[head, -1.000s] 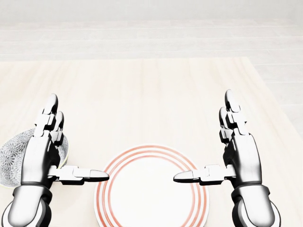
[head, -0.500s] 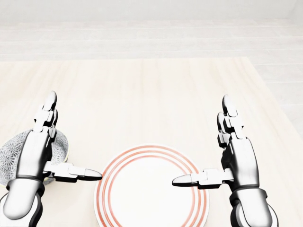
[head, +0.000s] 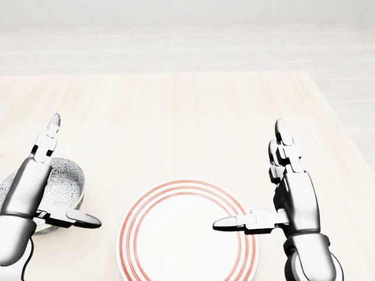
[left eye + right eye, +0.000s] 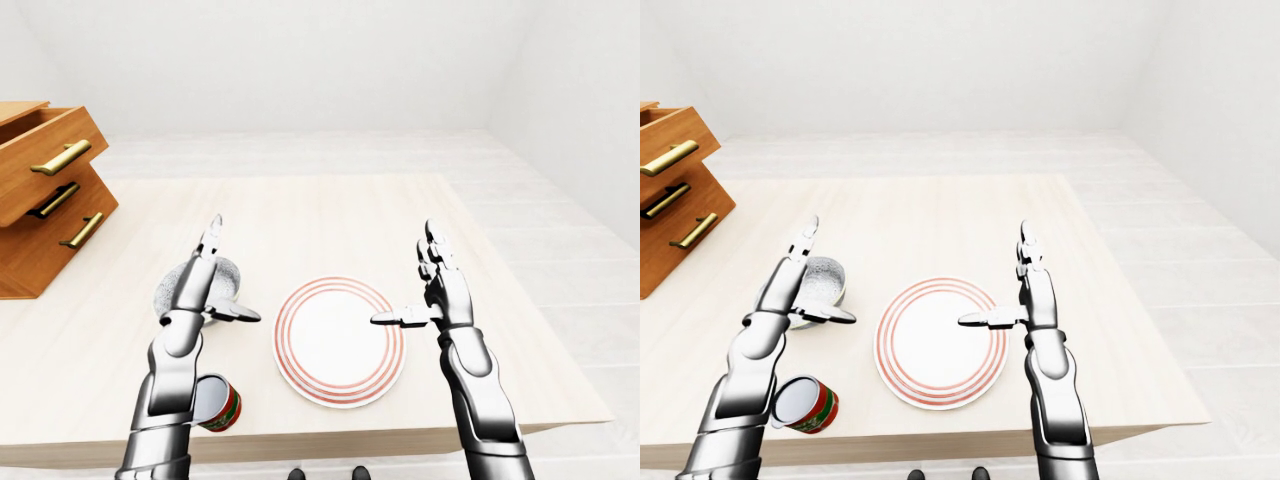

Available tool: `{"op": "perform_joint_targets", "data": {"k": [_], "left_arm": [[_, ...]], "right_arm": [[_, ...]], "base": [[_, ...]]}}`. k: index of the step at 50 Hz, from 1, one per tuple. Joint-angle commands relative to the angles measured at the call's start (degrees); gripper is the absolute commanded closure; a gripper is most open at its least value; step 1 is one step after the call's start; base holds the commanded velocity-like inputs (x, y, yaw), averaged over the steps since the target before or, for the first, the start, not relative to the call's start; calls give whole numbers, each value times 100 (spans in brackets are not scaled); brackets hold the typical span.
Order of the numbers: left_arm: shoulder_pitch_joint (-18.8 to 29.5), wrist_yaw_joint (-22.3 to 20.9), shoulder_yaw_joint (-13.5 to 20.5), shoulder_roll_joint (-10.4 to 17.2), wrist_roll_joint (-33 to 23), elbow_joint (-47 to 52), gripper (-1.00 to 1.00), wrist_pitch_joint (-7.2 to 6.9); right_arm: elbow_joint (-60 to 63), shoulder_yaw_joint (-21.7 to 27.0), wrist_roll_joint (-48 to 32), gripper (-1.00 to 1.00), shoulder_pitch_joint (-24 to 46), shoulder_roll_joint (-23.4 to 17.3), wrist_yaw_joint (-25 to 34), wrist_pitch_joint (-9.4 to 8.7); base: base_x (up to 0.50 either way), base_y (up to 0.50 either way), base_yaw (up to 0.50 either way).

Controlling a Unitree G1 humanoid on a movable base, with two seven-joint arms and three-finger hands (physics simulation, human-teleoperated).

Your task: Put the bowl on the plate.

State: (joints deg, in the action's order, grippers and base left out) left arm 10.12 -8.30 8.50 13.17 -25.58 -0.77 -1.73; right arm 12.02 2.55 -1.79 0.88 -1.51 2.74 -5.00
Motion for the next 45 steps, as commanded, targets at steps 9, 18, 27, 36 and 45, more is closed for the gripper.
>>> {"op": "perform_joint_targets", "data": {"k": [9,18,27,36,45], "left_arm": [[-70,-35,136,287,-1263,-319,-100,591],[36,8,173,302,-1571,-498,-100,673],[55,130,189,345,-1790,-763,-100,673],[55,229,165,388,-2007,-971,-100,673],[-39,297,206,417,-2074,-1123,-100,673]], "right_arm": [[-7,5,31,-100,73,-6,-23,0],[15,-4,30,-100,66,0,-34,0],[8,-25,25,-100,-9,16,-47,0],[-44,-19,38,-100,6,13,-51,0],[-151,-8,55,-100,-39,18,-56,0]], "base": [[0,0,0],[0,0,0],[0,0,0],[0,0,0],[0,0,0]]}}
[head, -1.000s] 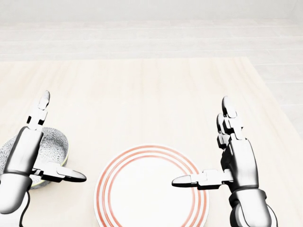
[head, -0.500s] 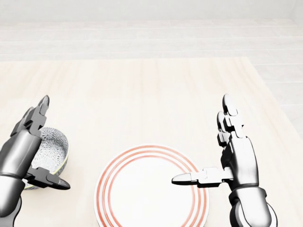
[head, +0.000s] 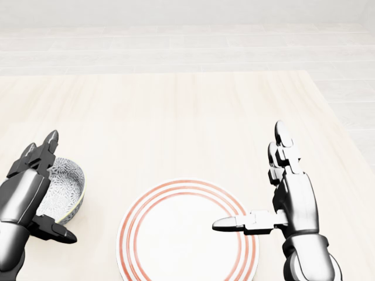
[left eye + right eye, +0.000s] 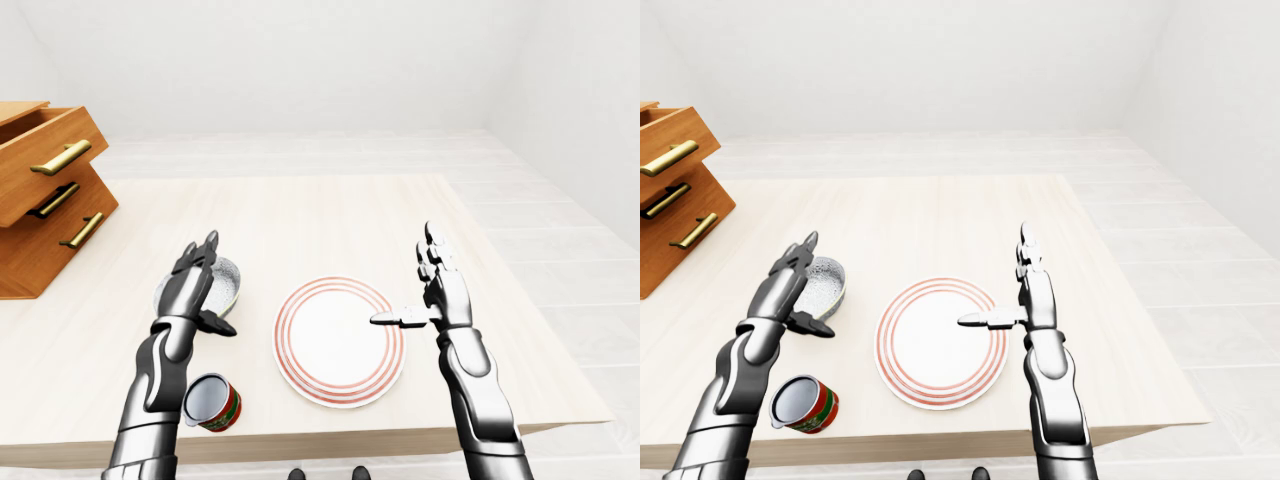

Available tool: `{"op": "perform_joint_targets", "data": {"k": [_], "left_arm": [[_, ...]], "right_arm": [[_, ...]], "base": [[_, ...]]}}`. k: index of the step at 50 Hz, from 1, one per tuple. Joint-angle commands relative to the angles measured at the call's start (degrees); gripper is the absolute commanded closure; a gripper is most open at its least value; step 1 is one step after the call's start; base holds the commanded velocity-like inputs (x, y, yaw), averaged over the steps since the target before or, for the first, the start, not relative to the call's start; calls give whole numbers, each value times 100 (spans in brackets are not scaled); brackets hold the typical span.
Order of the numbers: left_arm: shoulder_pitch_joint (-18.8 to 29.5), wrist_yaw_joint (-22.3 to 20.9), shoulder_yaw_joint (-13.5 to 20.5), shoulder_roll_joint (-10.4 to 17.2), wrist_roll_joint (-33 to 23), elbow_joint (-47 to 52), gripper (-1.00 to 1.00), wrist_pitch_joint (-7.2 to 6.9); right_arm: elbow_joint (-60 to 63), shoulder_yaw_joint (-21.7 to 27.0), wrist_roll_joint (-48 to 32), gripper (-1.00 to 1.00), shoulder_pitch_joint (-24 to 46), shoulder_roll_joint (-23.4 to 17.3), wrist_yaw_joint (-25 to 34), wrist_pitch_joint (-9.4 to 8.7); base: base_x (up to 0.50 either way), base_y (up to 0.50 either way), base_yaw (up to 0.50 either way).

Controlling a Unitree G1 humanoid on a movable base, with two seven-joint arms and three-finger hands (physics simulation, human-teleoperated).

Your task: Put the bowl on the plate.

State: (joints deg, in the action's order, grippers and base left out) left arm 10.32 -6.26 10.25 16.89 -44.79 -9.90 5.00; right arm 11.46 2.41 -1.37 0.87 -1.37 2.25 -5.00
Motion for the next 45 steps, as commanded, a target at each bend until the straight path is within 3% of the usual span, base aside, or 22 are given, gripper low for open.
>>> {"op": "perform_joint_targets", "data": {"k": [1,13,45], "left_arm": [[-59,94,31,44,-154,-211,-100,0],[-151,197,71,105,-277,-415,-100,0],[324,652,-41,411,-247,-1746,-100,0]], "right_arm": [[-97,6,14,-100,-38,4,-7,0],[-200,0,25,-100,-19,3,-11,0],[60,-35,2,-100,-25,9,-10,0]], "base": [[0,0,0],[0,0,0],[0,0,0]]}}
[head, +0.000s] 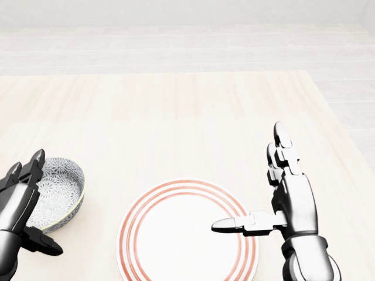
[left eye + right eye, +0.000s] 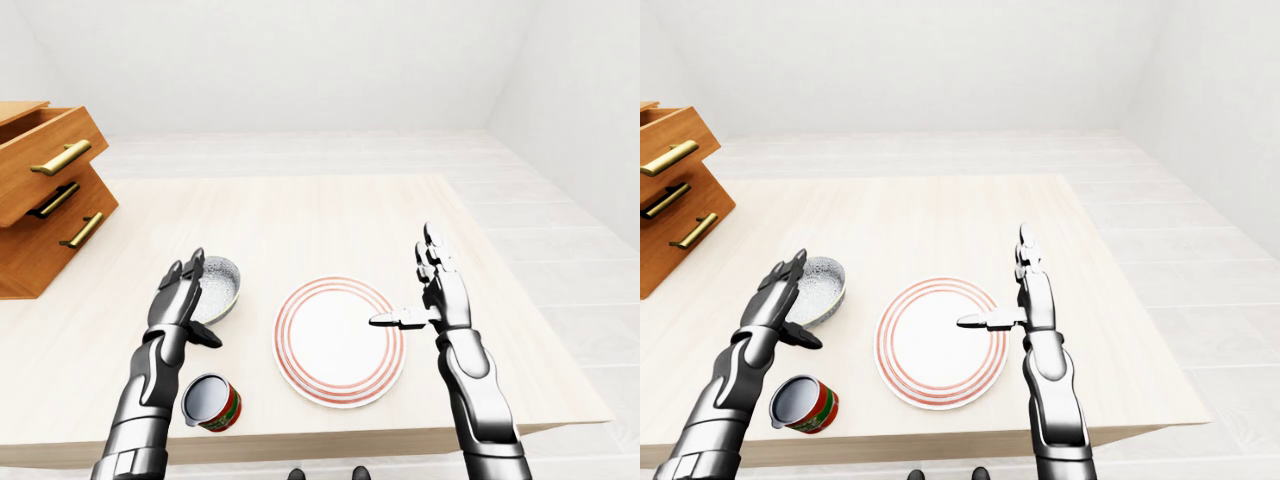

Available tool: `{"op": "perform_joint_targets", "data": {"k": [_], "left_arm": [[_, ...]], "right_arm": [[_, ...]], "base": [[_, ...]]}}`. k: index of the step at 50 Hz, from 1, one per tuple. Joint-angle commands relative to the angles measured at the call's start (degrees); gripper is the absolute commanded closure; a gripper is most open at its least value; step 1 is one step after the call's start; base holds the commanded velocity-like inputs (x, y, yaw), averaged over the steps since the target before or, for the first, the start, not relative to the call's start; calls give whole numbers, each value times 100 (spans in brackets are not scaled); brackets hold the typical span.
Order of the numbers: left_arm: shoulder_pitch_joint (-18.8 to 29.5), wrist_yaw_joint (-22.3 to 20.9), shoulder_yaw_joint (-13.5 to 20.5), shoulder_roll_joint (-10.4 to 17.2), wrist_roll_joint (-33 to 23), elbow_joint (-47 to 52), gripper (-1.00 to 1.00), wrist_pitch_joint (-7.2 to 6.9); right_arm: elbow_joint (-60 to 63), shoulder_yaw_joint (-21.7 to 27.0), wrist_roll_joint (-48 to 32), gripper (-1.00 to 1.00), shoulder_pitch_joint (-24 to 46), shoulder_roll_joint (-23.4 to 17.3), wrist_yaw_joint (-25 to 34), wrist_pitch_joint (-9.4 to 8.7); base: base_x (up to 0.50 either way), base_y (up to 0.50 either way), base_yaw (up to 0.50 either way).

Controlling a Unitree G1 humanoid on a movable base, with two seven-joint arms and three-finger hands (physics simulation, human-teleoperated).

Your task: Put the bowl on the plate.

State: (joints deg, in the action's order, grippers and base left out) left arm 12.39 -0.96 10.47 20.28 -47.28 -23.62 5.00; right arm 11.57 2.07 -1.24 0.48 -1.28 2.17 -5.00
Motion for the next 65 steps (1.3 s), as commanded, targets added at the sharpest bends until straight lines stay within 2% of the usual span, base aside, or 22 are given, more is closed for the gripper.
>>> {"op": "perform_joint_targets", "data": {"k": [1,18,38,39,42,43,44,46,48,49,53,57,65], "left_arm": [[127,125,-70,74,3,-395,-100,0],[170,176,-156,114,-114,-578,-100,0],[84,-141,-145,45,-53,-336,-100,0],[87,-148,-142,41,-48,-326,-91,0],[63,-186,-140,36,-44,-299,-90,0],[52,-161,-122,27,-58,-277,-77,0],[51,-162,-122,27,-58,-274,-77,0],[28,-202,-112,30,-51,-254,-58,0],[17,-211,-105,23,-58,-233,-47,0],[17,-222,-107,22,-59,-230,-33,0],[20,-254,-105,3,-55,-198,-22,0],[35,-285,-111,8,-63,-176,7,0],[49,-349,-116,-16,-64,-152,19,0]], "right_arm": [[41,0,-6,-100,21,2,1,0],[57,4,-13,-100,44,1,-7,0],[243,-7,-26,-100,-128,19,-36,0],[243,-6,-26,-100,-140,21,-39,0],[222,-18,-32,-100,-174,29,-39,0],[231,-20,-25,-100,-197,37,-39,0],[231,-21,-25,-100,-197,37,-39,0],[241,-17,-16,-100,-220,40,-40,0],[239,-19,-24,-100,-231,37,-42,0],[249,-14,-15,-100,-235,39,-42,0],[293,-7,-18,-100,-244,29,-40,0],[322,-5,-13,-100,-255,34,-42,0],[444,6,-9,-100,-367,37,-43,0]], "base": [[0,0,0],[0,0,0],[0,0,0],[0,0,0],[0,0,0],[0,0,0],[0,0,0],[0,0,0],[0,0,0],[0,0,0],[0,0,0],[0,0,0],[0,0,0]]}}
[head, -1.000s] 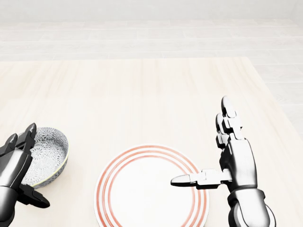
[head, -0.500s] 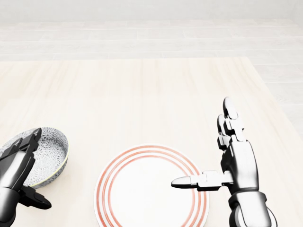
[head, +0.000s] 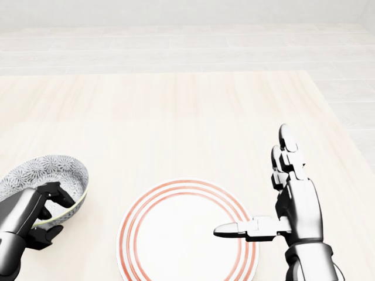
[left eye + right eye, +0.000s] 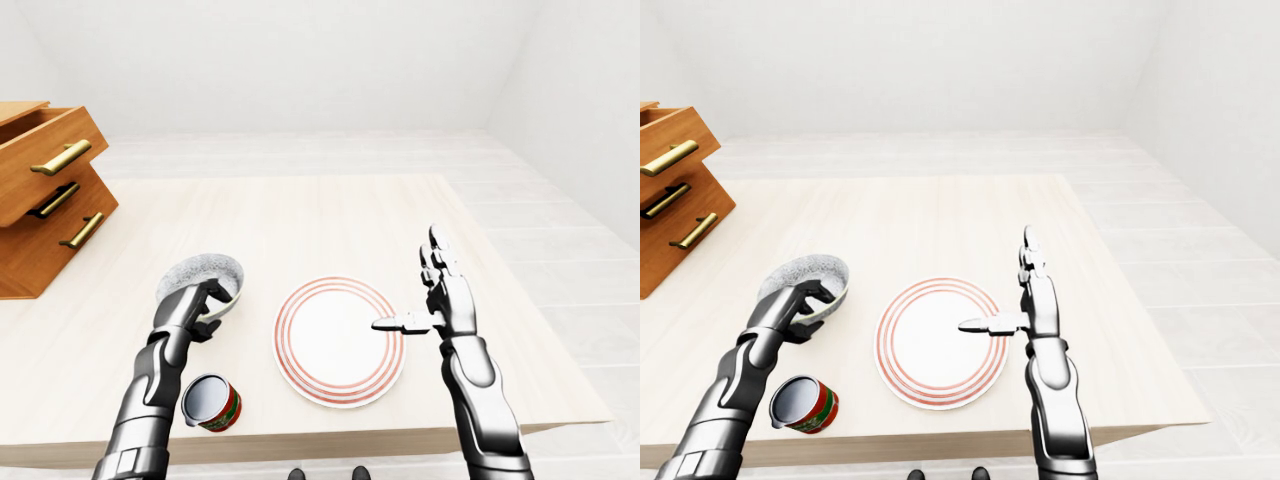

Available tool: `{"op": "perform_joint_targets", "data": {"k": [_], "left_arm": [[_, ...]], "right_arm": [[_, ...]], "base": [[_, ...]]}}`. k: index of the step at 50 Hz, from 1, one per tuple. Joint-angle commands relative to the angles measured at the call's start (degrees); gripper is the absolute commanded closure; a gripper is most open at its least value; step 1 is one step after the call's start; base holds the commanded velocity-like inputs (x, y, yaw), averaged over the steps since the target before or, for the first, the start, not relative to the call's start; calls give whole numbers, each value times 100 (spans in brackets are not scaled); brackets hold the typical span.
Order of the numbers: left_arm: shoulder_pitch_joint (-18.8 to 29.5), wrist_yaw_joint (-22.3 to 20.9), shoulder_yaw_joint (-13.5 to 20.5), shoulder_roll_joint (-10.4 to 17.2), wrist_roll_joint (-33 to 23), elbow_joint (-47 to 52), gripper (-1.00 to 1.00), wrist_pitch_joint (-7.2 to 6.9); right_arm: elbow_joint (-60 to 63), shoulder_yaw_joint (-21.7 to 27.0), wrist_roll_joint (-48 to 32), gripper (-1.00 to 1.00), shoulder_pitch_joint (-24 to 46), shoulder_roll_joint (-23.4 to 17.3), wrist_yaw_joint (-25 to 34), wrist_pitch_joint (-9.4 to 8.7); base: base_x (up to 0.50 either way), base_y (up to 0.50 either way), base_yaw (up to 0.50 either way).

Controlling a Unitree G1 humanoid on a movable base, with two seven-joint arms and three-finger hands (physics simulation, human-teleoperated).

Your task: Put the bowl on the plate.

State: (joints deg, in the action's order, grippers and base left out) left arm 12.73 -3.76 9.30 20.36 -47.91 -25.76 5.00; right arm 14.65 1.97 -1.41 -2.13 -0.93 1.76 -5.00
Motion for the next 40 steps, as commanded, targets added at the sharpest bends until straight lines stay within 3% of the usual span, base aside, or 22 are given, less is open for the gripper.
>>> {"op": "perform_joint_targets", "data": {"k": [1,3,7,21,40], "left_arm": [[16,-72,2,-25,-1,63,27,0],[28,-81,1,-24,2,60,37,0],[47,-83,-4,-17,4,44,37,0],[91,-153,7,23,33,44,68,0],[155,-350,76,45,25,437,84,0]], "right_arm": [[165,18,6,-100,-106,-1,-3,0],[211,18,4,-100,-95,1,-4,0],[252,12,-3,-100,-71,-1,1,0],[327,16,-16,-100,8,-8,15,0],[364,16,-18,-100,-35,4,16,0]], "base": [[0,0,0],[0,0,0],[0,0,0],[0,0,0],[0,0,0]]}}
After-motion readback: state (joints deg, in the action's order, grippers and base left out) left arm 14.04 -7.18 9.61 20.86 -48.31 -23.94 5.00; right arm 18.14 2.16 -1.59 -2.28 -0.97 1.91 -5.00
